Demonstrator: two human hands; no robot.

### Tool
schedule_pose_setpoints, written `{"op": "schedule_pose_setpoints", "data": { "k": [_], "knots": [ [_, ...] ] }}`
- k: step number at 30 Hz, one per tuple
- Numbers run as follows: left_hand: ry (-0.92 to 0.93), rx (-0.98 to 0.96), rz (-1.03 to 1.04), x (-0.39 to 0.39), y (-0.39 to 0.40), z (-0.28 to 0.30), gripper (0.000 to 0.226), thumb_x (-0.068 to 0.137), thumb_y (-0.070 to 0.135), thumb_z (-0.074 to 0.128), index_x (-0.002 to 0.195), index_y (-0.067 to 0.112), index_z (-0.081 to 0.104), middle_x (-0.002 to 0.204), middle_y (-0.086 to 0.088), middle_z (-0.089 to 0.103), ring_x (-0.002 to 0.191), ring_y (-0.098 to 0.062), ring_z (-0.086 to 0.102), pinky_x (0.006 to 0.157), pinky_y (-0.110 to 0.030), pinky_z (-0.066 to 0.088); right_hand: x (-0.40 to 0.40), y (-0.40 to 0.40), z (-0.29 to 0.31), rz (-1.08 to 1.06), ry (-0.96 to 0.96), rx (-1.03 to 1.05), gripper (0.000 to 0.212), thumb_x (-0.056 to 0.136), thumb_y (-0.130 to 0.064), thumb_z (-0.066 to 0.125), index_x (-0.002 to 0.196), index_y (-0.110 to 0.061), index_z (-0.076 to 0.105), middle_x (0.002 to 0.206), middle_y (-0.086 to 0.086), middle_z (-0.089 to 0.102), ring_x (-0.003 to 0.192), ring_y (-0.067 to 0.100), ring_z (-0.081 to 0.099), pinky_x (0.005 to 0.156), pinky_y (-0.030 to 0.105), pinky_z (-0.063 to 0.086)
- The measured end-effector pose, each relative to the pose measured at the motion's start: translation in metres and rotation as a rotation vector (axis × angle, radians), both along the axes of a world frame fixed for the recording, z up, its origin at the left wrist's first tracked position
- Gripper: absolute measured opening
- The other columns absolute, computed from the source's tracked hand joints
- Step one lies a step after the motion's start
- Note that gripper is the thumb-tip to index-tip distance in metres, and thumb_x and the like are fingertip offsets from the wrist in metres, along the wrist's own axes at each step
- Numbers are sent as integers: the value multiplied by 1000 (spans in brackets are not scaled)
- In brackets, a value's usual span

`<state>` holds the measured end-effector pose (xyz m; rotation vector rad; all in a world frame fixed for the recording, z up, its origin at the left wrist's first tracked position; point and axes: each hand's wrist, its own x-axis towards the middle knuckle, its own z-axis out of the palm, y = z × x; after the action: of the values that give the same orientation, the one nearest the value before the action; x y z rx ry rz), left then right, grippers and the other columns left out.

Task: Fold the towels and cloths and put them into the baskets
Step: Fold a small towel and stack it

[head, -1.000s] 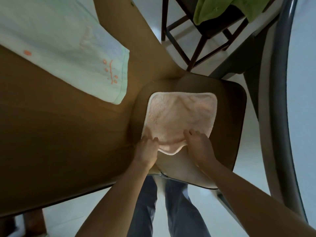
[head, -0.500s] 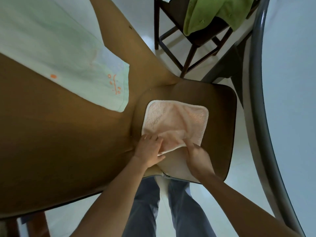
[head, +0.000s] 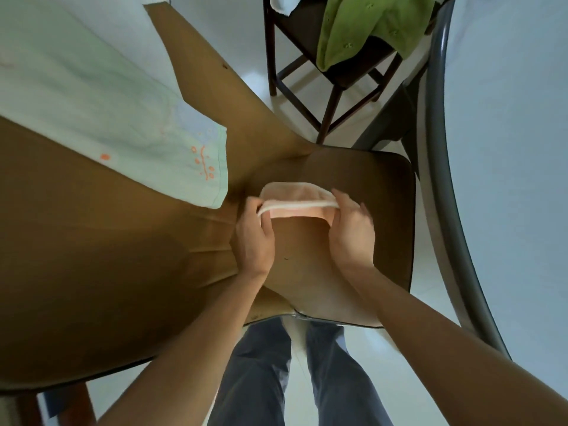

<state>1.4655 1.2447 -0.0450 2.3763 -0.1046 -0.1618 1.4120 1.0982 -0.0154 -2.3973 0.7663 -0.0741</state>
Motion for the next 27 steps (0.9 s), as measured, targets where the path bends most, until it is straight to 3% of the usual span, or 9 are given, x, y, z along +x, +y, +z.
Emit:
{"op": "schedule_pose_setpoints", "data": {
  "k": [4,8,12,15,17,19,21,24,27],
  "knots": [
    [-261,-107,-112,33,-4,47,23,97,11,51,118,9,59,116,-4,66,112,-20,61,92,-28,50,24,0,32,-7,-260,-184,40,96,0,44,135,-7,52,137,11,55,132,23,47,117,45,26],
    [-386,82,-508,36,15,57,36,93,8,50,128,4,56,136,-14,55,131,-30,48,107,-44,40,-1,-7,37,196,-270,-318,45,99,-10,26,136,-9,52,139,10,52,134,24,44,116,46,26],
    [58,563,-1092,11,48,37,39,98,7,47,135,17,44,146,-8,43,137,-23,39,111,-39,37,-67,-1,-8,453,-26,-270,46,91,-4,46,135,-13,49,139,9,53,131,28,47,111,47,32],
    [446,742,-1222,-7,55,20,29,102,9,37,127,19,45,115,-7,55,90,-15,53,86,-33,45,-92,7,-22,638,487,-90,60,89,4,54,143,-21,41,150,0,39,138,23,36,116,43,29],
    [523,774,-1250,-14,50,7,18,101,8,39,112,15,51,98,-6,56,69,-12,47,74,-31,45,-101,6,-33,767,757,-16,47,96,-8,50,141,-19,42,148,2,40,134,24,40,113,39,32],
    [534,803,-1216,-17,45,-6,17,100,9,42,110,15,54,98,-6,59,69,-13,51,70,-29,45,-105,5,-42,799,780,-36,26,98,-29,50,123,-22,49,130,5,52,114,23,53,98,36,47],
    [512,824,-1172,-11,39,-15,19,99,10,44,114,16,55,98,-4,60,75,-15,53,76,-30,48,-103,2,-54,744,780,-16,24,98,-39,47,118,-26,43,115,2,55,96,15,55,79,27,52],
    [399,792,-965,9,28,-26,25,101,12,40,122,19,51,104,-3,63,86,-17,60,77,-31,49,-77,0,-58,525,730,-31,38,98,-25,44,134,-27,31,113,1,56,96,18,58,80,31,54],
    [252,755,-799,34,12,-39,29,102,13,36,126,18,52,119,-4,61,102,-20,62,75,-32,52,-41,-7,-64,323,617,-102,31,99,-9,36,130,-12,39,119,10,56,103,27,57,80,38,48]
  ]
}}
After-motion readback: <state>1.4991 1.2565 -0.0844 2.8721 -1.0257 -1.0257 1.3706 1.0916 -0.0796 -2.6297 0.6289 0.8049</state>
